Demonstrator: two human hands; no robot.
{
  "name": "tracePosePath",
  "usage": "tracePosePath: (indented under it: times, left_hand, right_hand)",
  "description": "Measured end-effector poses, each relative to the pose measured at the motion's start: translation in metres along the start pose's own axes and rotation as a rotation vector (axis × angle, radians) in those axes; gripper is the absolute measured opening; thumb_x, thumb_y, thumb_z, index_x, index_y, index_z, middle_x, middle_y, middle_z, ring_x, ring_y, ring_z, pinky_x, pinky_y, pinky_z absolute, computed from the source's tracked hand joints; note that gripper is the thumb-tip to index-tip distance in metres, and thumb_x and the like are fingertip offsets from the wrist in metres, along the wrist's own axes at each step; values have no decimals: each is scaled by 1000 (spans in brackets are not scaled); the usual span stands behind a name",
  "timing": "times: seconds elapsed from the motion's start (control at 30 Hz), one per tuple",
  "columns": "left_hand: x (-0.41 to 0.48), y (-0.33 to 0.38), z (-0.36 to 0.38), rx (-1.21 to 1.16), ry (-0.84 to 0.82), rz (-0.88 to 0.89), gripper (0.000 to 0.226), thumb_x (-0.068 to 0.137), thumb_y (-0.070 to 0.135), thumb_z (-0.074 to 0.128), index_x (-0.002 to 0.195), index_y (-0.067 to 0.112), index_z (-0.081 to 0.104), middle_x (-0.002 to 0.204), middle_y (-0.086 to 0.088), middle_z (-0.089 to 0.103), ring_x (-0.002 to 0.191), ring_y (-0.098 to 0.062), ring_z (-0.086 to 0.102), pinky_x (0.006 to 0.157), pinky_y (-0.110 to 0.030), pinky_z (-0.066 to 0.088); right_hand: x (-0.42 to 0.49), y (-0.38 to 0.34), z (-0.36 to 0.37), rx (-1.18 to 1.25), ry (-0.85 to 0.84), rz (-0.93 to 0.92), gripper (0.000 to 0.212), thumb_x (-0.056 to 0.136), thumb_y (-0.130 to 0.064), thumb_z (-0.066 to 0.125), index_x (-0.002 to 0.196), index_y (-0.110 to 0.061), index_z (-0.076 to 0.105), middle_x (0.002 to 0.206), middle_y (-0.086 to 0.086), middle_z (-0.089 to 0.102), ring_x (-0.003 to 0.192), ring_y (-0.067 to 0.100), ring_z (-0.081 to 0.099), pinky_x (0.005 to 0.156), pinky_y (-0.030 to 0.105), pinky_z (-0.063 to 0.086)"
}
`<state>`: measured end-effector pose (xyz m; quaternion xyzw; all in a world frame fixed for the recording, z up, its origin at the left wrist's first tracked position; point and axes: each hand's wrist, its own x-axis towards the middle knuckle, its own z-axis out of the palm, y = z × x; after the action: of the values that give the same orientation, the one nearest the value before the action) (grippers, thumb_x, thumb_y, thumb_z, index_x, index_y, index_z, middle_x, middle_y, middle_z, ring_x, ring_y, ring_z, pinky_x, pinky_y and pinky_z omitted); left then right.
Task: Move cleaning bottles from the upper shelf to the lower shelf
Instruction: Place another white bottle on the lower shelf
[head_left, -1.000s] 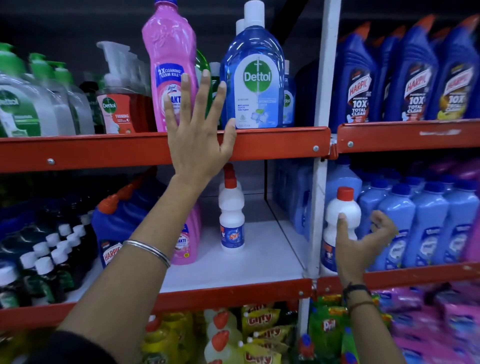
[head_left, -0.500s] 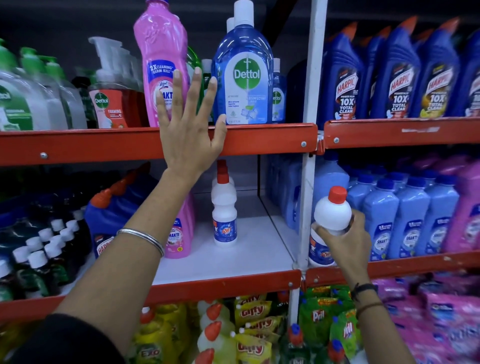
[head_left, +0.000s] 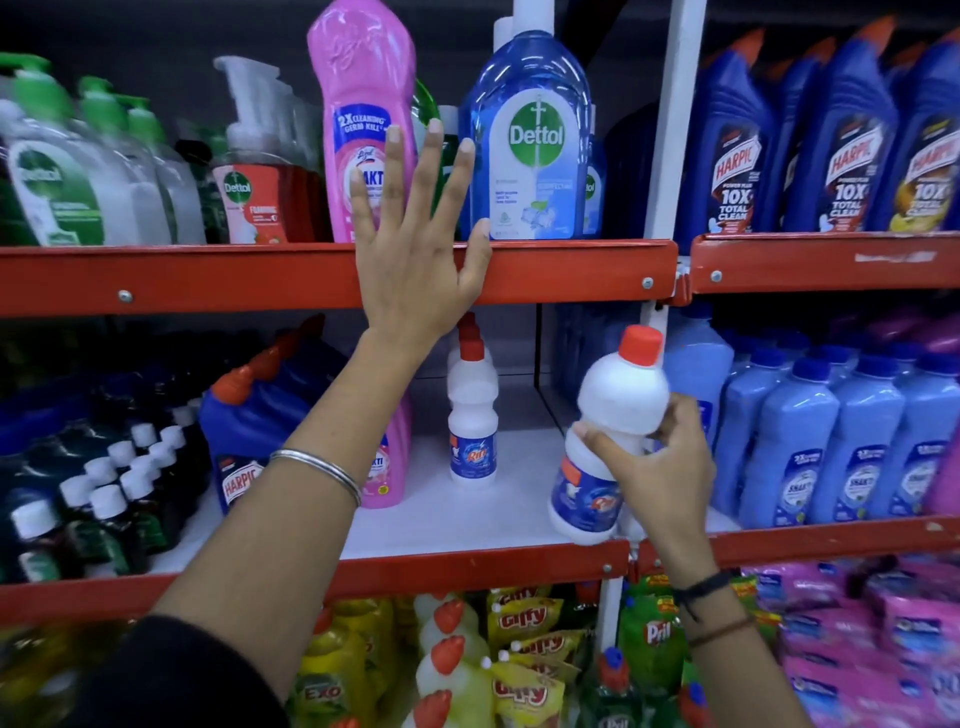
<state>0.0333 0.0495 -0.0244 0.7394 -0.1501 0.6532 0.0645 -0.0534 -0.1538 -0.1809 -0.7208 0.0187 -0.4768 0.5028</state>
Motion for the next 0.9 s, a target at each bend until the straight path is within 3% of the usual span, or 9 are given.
tracePosePath:
  times: [0.17,0.4,0.5,0.9]
  left_hand:
    - [0,-1,-1,-2,1,9,59,97,46,35,151,23,26,160,-5,25,148,-32,18,119,-58,14]
    - [0,-1,0,-1,-4,4,60,97,47,34,151,23,26,160,-4,26,148,-31,18,120,-57,13]
    - [0,-1,0,0,-7,0,60,97,47,34,151,23,26,160,-5,25,148,-31,18,120,-56,12]
    - [0,0,-1,-10,-7,-1,59,97,46,35,151,23,27,159,-4,27,148,-31,19,120,-55,11]
  right_hand:
    - [-11,2,58,-14,-161,37,66,54,-49,82,105,-27,45,98,-8,61,85,16,61,66,33,50]
    - [-13,21,119,-64,-220,48,69,56,-45,83,107,-20,44,101,-1,63,87,22,62,62,29,45]
    - [-13,29,131,-103,-239,39,70,55,-52,81,106,-21,44,101,1,66,83,20,60,59,26,38]
    - [-17,30,141,-202,-241,3,73,57,-62,75,107,-19,43,100,3,68,84,24,64,62,27,41]
